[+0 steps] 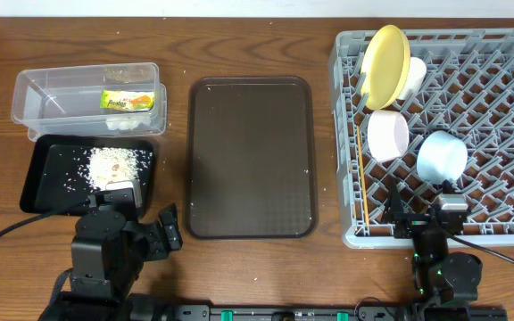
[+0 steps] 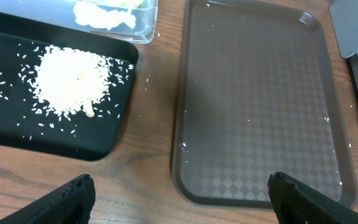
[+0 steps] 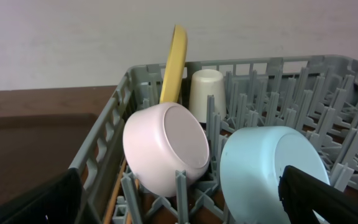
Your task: Sort waste into correct bins and load items into the dishwasher rack
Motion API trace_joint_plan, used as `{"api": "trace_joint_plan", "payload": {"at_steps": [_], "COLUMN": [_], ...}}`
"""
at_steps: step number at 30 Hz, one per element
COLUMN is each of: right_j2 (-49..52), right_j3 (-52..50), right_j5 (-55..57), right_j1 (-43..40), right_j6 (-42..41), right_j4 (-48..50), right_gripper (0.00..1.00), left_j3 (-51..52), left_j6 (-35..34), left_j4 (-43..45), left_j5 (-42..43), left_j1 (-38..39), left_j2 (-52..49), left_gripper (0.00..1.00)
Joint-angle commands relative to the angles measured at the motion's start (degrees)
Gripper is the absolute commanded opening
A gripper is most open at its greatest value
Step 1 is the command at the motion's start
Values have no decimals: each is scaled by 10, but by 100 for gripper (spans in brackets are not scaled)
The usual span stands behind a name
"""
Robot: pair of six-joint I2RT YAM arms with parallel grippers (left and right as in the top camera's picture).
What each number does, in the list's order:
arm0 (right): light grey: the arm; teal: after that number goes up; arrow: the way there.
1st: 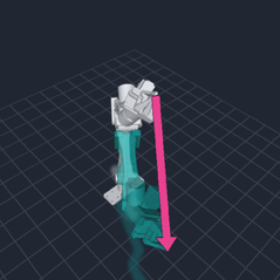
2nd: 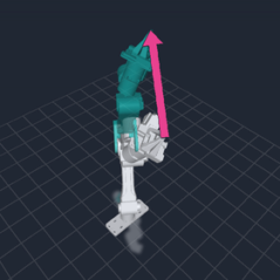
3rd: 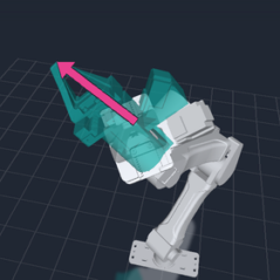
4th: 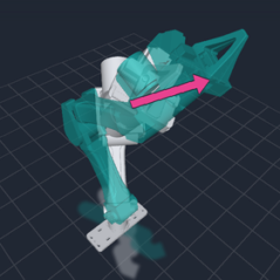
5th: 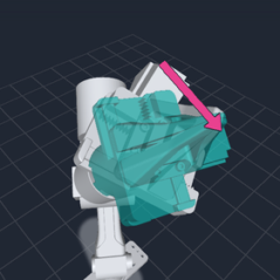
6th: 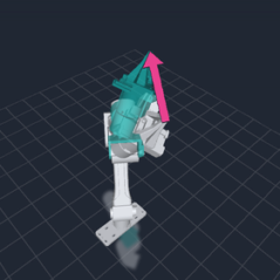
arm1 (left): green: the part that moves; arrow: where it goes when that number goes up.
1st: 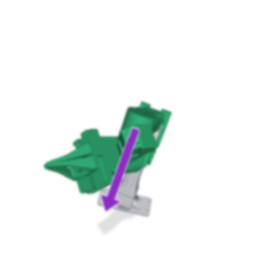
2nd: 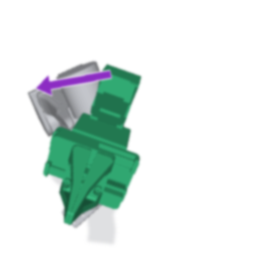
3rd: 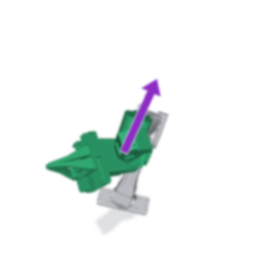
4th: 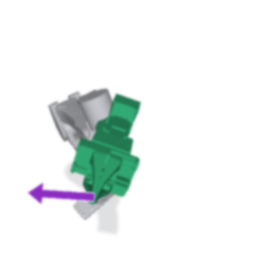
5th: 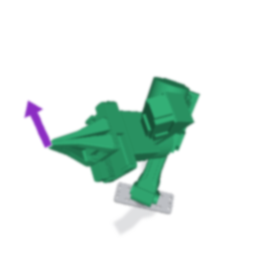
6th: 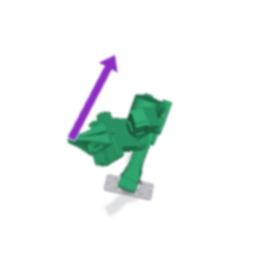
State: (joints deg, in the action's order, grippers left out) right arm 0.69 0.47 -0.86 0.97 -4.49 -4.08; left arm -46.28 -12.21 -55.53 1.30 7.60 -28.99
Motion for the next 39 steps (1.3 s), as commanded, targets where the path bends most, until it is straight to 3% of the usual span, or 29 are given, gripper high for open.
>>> {"api": "trace_joint_plan", "payload": {"at_steps": [1,12,19,39], "right_j2": [-4,-4,-4,-4], "right_j3": [-2,-2,-2,-2], "right_j5": [-11,-31,-20,-20], "right_j1": [-1,-1,-2,-2], "right_j6": [9,93,56,56], "right_j4": [-1,0,-2,0], "right_gripper": [99,99,99,99], "left_j3": [3,3,3,3], "left_j6": [-3,-3,-3,-3], "left_j4": [-1,-1,-1,-1], "left_j5": [-4,-4,-4,-4], "left_j1": [-2,-2,-2,-2], "left_j2": [3,3,3,3], "left_gripper": [91,91,91,92]}}
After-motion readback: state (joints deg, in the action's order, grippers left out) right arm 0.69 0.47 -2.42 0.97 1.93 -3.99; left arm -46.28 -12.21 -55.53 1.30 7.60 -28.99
